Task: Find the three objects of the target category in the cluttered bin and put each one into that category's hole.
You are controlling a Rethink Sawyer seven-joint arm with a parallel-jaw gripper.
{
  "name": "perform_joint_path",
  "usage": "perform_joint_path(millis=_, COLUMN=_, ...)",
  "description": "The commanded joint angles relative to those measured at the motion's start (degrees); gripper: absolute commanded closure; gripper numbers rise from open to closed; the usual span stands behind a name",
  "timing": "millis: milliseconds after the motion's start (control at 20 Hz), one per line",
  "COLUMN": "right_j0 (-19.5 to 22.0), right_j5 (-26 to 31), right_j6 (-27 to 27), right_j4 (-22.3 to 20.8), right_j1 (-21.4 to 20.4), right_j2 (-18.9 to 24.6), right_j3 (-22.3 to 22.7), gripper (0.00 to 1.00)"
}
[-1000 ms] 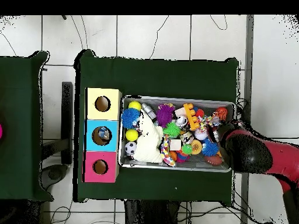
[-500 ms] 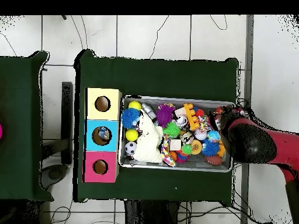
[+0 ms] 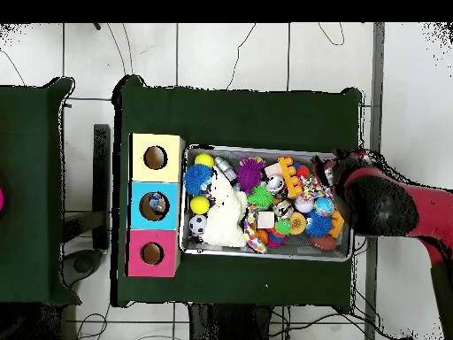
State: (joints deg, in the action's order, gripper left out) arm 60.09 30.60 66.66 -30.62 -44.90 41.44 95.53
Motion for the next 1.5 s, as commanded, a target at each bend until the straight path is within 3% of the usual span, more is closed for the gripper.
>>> perform_joint_path(millis=50, right_j0=-3.9, right_j5=1.1, right_j6=-3.2, right_j4=-7.2, right_j1=4.0, right_j2=-3.2, right_j3=-7.0, gripper=0.00)
perform_joint_path(millis=200, right_j0=-6.0, right_j5=2.0, right_j6=-1.2, right_j4=-9.4, right_j1=3.6, right_j2=-6.6, right_j3=-9.1, gripper=0.00)
perform_joint_path(millis=450, right_j0=-7.5, right_j5=5.1, right_j6=-0.8, right_j4=-9.9, right_j1=3.1, right_j2=-8.4, right_j3=-11.8, gripper=0.00)
perform_joint_path(millis=800, right_j0=-13.4, right_j5=11.2, right_j6=3.6, right_j4=-13.2, right_j1=2.9, right_j2=-16.5, right_j3=-17.2, gripper=0.00)
perform_joint_path(millis=1150, right_j0=-16.6, right_j5=18.2, right_j6=5.3, right_j4=-10.0, right_j1=6.8, right_j2=-20.7, right_j3=-19.5, gripper=0.00)
perform_joint_path(millis=1300, right_j0=-16.3, right_j5=20.5, right_j6=3.6, right_j4=-8.0, right_j1=8.2, right_j2=-20.4, right_j3=-19.2, gripper=0.00)
perform_joint_path(millis=1500, right_j0=-15.0, right_j5=19.0, right_j6=2.2, right_j4=-5.7, right_j1=10.3, right_j2=-18.4, right_j3=-17.9, gripper=0.00)
